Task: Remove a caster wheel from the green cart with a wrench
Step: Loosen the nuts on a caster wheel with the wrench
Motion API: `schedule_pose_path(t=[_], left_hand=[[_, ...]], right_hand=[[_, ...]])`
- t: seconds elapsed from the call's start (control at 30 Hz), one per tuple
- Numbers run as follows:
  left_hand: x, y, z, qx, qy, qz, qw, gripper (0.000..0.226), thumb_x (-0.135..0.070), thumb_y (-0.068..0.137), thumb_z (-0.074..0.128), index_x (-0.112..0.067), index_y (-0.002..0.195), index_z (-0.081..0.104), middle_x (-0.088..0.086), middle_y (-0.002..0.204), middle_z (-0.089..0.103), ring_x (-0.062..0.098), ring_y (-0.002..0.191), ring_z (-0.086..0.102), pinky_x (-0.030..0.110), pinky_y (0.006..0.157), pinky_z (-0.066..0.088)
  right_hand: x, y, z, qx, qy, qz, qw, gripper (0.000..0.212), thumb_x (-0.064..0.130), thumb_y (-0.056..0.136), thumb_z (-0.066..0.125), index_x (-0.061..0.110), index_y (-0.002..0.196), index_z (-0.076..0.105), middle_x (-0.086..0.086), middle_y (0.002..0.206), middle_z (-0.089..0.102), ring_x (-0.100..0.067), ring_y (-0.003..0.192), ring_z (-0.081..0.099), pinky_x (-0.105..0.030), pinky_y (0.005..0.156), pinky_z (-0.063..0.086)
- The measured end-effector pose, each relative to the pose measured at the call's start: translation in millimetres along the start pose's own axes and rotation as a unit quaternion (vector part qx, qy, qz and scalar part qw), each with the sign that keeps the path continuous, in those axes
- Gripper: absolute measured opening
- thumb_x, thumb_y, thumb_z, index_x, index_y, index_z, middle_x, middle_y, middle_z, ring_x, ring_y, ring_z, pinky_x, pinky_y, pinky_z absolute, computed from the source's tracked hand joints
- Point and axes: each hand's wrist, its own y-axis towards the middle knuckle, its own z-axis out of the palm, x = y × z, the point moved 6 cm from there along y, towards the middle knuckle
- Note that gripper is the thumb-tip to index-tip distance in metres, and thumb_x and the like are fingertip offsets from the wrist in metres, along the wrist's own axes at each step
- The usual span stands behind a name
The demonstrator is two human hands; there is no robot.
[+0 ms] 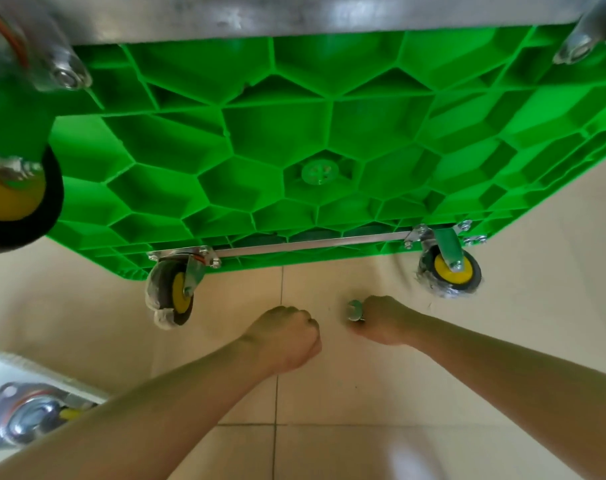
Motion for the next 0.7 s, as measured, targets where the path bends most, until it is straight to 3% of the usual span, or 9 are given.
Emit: schedule_pose_path(t=[0.1,0.2,0.37,0.5,0.63,0.7], left_hand=[[1.9,5.7,7.0,0.011,0.011,0.017,1.0,0.033,-0.024,0.103,0.039,-0.005,0.098,0.065,0.013,0.099,0.065,0.031,0.086,0.06,0.039,0.074,0.049],[7.4,5.3,5.1,-0.008,0.019,0.024,1.0,0.025,-0.018,0.103,0.041,-0.006,0.099,0.062,0.011,0.098,0.063,0.029,0.085,0.058,0.038,0.072,0.048],[18.2,-6.7,-18.1,-0.078,0.034,0.009,0.996,0.028,-0.024,0.104,0.038,-0.01,0.111,0.062,0.008,0.105,0.062,0.027,0.096,0.058,0.039,0.085,0.05],[17.9,-30.9,-58.3,-0.126,0.055,-0.021,0.99,0.03,-0.027,0.103,0.038,-0.011,0.114,0.061,0.009,0.112,0.061,0.028,0.105,0.056,0.039,0.092,0.044],[15.3,-79.2,-125.4,-0.225,0.106,0.002,0.969,0.016,-0.038,0.074,0.072,-0.023,0.079,0.069,-0.003,0.077,0.064,0.016,0.074,0.063,0.027,0.061,0.052],[16.8,-102.1,-157.0,-0.274,0.104,0.006,0.956,0.014,-0.033,0.074,0.069,-0.021,0.08,0.067,0.0,0.076,0.062,0.02,0.073,0.06,0.03,0.065,0.053]], right_hand=[[-4.6,7.9,-7.0,-0.04,-0.026,-0.016,0.999,0.042,0.054,0.095,0.056,0.012,0.098,0.063,-0.006,0.095,0.068,-0.025,0.089,0.066,-0.033,0.075,0.052],[-12.0,11.8,-12.7,-0.045,-0.013,0.006,0.999,0.042,0.053,0.091,0.063,0.014,0.107,0.064,-0.006,0.1,0.07,-0.023,0.089,0.065,-0.034,0.076,0.053],[-5.5,-5.9,-38.8,-0.07,0.013,0.017,0.997,0.011,0.024,0.096,0.051,0.014,0.093,0.055,-0.005,0.09,0.061,-0.022,0.084,0.058,-0.023,0.057,0.038],[20.9,-33.0,-64.6,-0.098,-0.01,-0.013,0.995,0.028,0.026,0.095,0.051,0.019,0.069,0.043,0.002,0.069,0.048,-0.009,0.061,0.044,-0.021,0.051,0.026],[63.4,-71.0,-99.5,-0.108,0.052,-0.051,0.992,0.033,0.031,0.097,0.048,0.015,0.068,0.041,0.001,0.058,0.04,-0.013,0.052,0.039,-0.023,0.046,0.028],[89.8,-92.9,-122.9,-0.105,0.113,-0.057,0.986,0.024,0.029,0.095,0.047,0.017,0.074,0.045,0.001,0.056,0.039,-0.014,0.045,0.038,-0.02,0.04,0.031]])
